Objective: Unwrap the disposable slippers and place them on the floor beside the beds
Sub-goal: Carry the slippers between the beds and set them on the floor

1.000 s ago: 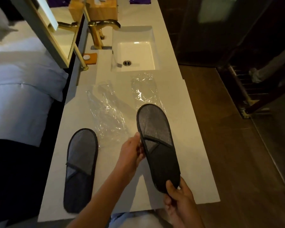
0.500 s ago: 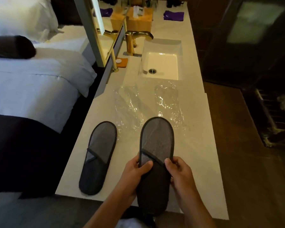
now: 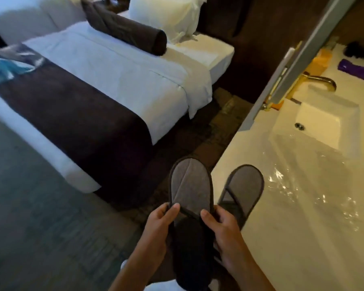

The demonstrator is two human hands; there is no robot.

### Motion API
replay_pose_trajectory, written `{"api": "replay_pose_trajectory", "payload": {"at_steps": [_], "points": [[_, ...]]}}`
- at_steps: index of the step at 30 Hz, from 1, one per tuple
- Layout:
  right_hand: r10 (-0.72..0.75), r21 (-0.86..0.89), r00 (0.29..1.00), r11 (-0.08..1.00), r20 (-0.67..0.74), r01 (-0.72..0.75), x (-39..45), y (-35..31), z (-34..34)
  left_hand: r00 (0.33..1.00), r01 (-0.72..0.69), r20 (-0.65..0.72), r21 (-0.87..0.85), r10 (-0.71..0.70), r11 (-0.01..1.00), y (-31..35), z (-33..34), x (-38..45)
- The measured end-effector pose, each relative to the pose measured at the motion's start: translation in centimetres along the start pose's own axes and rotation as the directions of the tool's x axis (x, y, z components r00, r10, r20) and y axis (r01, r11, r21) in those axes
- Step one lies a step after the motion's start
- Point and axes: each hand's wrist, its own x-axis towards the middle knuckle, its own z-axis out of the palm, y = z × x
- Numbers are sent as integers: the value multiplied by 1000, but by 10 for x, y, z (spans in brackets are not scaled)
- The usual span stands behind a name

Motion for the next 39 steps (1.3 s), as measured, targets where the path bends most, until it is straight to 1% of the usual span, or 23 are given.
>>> {"api": "replay_pose_trajectory", "payload": {"at_steps": [3,6,8,13,17,20,23,25,27,29,32,34,36,39], "points": [[50,-74,993,996,109,-42,12,-2,92,995,-62,-86,-30,59,998,32,-88,-2],[53,-117,980,993,190,-31,20,-3,183,974,-122,-195,-30,114,992,62,-171,-10],[63,-144,962,989,264,-25,23,-6,240,952,-155,-275,-60,134,986,78,-224,-17],[94,-185,895,983,436,-13,36,-13,374,878,-275,-446,-174,174,946,111,-337,-28],[143,-242,829,970,540,-10,56,-18,475,807,-338,-566,-210,168,917,143,-418,-24],[185,-267,793,963,580,-29,81,-19,553,780,-354,-602,-205,168,913,176,-483,-8],[200,-272,789,961,581,-44,118,-22,637,758,-353,-633,-193,158,916,221,-551,19],[192,-300,779,954,598,-4,147,-26,695,740,-356,-652,-169,167,919,256,-600,40],[195,-298,740,954,644,7,173,-40,758,731,-377,-652,-138,203,916,299,-647,55],[181,-292,708,956,682,38,192,-61,817,706,-392,-672,-108,223,914,343,-690,67],[146,-291,670,950,728,109,214,-96,897,656,-439,-720,-120,226,891,404,-745,83],[125,-288,659,947,742,145,232,-117,947,635,-477,-739,-148,224,866,443,-777,100],[105,-297,652,936,751,192,255,-134,996,636,-500,-741,-181,217,847,478,-811,120],[92,-288,661,938,744,193,304,-147,1070,647,-500,-736,-209,202,840,528,-870,163]]}}
